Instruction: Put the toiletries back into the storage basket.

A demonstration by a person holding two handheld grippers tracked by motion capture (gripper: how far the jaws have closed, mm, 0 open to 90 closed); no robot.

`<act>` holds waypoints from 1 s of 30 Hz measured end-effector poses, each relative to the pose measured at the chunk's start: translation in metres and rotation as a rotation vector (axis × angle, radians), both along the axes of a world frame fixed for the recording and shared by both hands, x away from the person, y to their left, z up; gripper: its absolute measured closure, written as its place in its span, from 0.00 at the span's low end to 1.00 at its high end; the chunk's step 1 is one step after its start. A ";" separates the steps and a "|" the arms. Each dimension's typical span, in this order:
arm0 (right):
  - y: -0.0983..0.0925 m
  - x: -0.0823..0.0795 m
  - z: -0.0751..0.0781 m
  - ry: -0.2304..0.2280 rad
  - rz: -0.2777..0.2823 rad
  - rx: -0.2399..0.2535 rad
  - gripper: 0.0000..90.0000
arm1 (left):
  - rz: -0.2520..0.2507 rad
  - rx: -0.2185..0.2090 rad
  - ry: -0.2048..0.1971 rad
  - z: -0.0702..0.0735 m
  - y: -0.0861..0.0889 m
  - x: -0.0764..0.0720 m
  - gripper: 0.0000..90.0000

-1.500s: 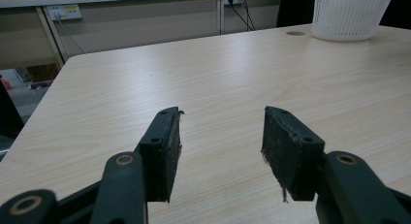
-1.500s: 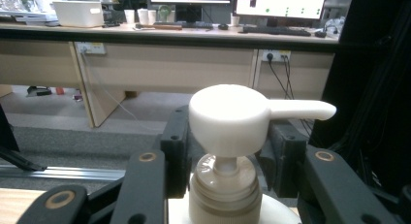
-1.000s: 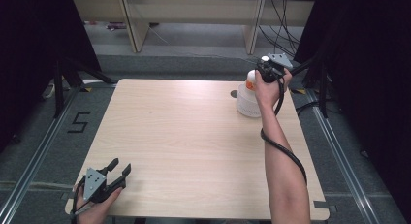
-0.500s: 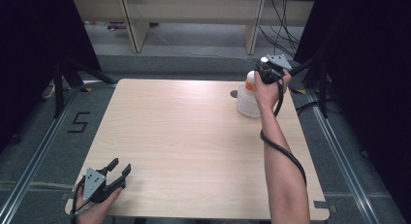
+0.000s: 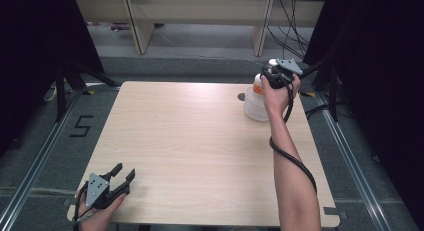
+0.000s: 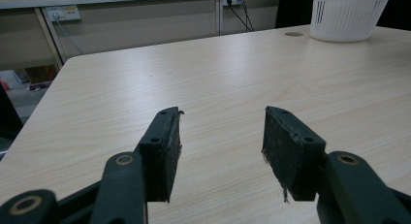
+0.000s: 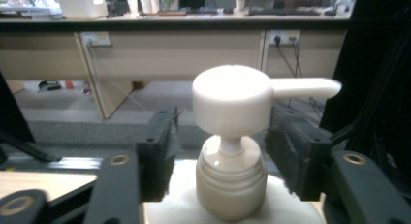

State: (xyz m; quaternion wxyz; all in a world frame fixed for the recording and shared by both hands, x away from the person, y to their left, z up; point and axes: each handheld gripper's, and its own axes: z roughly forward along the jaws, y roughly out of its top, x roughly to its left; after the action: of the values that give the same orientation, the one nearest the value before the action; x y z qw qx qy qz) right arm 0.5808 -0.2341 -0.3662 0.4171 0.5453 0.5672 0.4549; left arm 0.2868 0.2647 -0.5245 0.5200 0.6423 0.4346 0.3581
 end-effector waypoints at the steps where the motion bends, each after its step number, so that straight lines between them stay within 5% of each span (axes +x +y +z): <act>1: -0.001 0.000 0.000 -0.004 -0.001 -0.002 0.46 | 0.000 0.002 0.000 0.000 0.000 0.000 0.52; 5: -0.002 -0.004 0.000 0.011 -0.013 -0.004 0.42 | 0.001 0.000 0.001 0.000 0.000 0.000 0.52; 7: -0.002 -0.006 0.001 0.006 -0.008 -0.046 0.41 | 0.000 0.000 0.000 0.000 0.000 0.000 0.52; 30: -0.008 -0.062 0.002 0.053 0.057 -0.040 0.36 | 0.000 -0.009 -0.012 -0.001 0.001 0.001 0.52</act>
State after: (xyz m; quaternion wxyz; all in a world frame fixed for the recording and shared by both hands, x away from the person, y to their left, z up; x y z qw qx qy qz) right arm 0.5193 -0.2422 -0.3639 0.3995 0.5323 0.6024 0.4406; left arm 0.2879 0.2653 -0.5251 0.5255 0.6378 0.4331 0.3597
